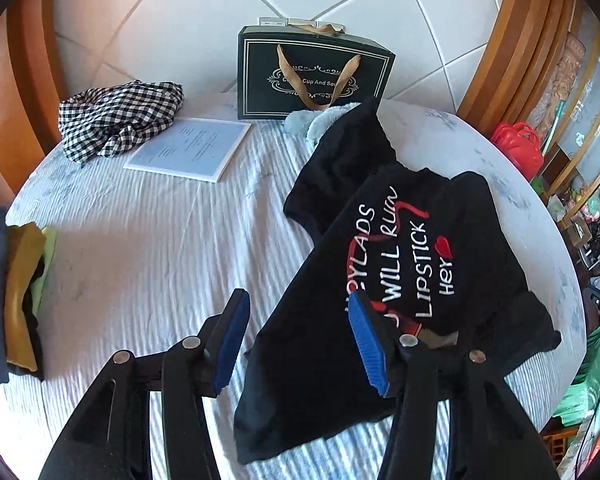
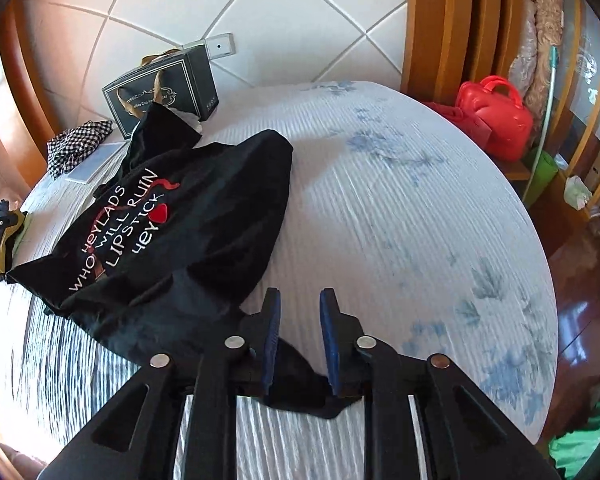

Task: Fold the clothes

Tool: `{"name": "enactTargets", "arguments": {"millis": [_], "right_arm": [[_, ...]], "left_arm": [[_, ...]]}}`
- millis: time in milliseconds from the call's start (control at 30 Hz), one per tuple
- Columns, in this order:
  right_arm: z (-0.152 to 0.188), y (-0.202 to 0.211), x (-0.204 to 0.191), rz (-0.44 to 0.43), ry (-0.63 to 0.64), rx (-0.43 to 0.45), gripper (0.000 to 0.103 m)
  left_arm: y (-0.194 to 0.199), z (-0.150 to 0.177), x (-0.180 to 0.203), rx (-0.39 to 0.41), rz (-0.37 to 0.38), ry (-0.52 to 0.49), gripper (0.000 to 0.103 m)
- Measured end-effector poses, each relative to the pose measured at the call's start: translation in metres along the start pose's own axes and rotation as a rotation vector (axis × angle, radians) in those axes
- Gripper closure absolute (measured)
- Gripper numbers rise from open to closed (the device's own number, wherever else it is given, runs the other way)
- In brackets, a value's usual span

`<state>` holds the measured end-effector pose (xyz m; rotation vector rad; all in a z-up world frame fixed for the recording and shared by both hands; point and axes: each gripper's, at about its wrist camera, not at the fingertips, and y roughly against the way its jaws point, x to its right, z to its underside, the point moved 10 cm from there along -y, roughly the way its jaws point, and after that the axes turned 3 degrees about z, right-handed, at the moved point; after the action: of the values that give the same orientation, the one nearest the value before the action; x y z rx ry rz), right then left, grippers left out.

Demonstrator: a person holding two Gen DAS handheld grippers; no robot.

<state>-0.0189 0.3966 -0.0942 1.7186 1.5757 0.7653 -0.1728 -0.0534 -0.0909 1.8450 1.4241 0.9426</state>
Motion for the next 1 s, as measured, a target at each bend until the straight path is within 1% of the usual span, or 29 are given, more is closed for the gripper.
{"name": "enactTargets", "arguments": {"millis": [133, 200, 233, 267, 333, 400, 433, 467, 600, 667, 733, 767, 833, 867, 933, 967, 1000], "right_arm": [[-0.039, -0.034, 0.005, -0.033, 0.043, 0.0, 0.077], [-0.058, -0.052, 0.009, -0.047, 0.062, -0.001, 0.065], [-0.065, -0.061, 0.011, -0.055, 0.067, -0.006, 0.055], [-0.073, -0.07, 0.012, -0.065, 0.071, -0.013, 0.052], [-0.083, -0.088, 0.011, -0.072, 0.076, -0.03, 0.051], [-0.094, -0.105, 0.01, -0.079, 0.081, -0.046, 0.036], [-0.1, -0.114, 0.01, -0.083, 0.084, -0.054, 0.025], [-0.105, -0.122, 0.009, -0.086, 0.086, -0.063, 0.02], [-0.116, -0.152, -0.001, -0.114, 0.066, -0.09, 0.02], [-0.122, -0.166, -0.007, -0.128, 0.056, -0.104, 0.019], [-0.128, -0.181, -0.012, -0.141, 0.046, -0.117, 0.018], [-0.131, -0.188, -0.015, -0.148, 0.041, -0.124, 0.016], [-0.136, -0.199, -0.024, -0.163, 0.046, -0.13, 0.013], [-0.138, -0.204, -0.029, -0.171, 0.05, -0.132, 0.012], [-0.141, -0.215, -0.037, -0.175, 0.058, -0.142, 0.012], [-0.142, -0.222, -0.041, -0.172, 0.061, -0.151, 0.013], [-0.141, -0.228, -0.042, -0.167, 0.057, -0.165, 0.013]], "left_arm": [[-0.041, -0.031, 0.009, -0.002, -0.026, 0.014, 0.05], [-0.062, -0.045, 0.009, -0.007, -0.047, 0.021, 0.05], [-0.073, -0.053, 0.009, -0.009, -0.058, 0.024, 0.05], [-0.084, -0.058, 0.008, -0.018, -0.061, 0.022, 0.05], [-0.106, -0.069, 0.007, -0.035, -0.068, 0.018, 0.05], [-0.128, -0.08, 0.006, -0.052, -0.075, 0.014, 0.05], [-0.139, -0.086, 0.005, -0.06, -0.078, 0.012, 0.05], [-0.15, -0.092, 0.006, -0.071, -0.078, 0.0, 0.05], [-0.19, -0.114, 0.009, -0.1, -0.075, -0.064, 0.05], [-0.205, -0.124, 0.013, -0.097, -0.069, -0.094, 0.05], [-0.221, -0.131, 0.019, -0.108, -0.042, -0.102, 0.05], [-0.229, -0.132, 0.022, -0.119, -0.029, -0.103, 0.05], [-0.244, -0.134, 0.024, -0.137, -0.023, -0.106, 0.05], [-0.246, -0.133, 0.024, -0.133, -0.031, -0.104, 0.051], [-0.249, -0.133, 0.023, -0.126, -0.048, -0.102, 0.068], [-0.251, -0.133, 0.023, -0.122, -0.056, -0.1, 0.096], [-0.252, -0.132, 0.023, -0.119, -0.065, -0.099, 0.098]]}}
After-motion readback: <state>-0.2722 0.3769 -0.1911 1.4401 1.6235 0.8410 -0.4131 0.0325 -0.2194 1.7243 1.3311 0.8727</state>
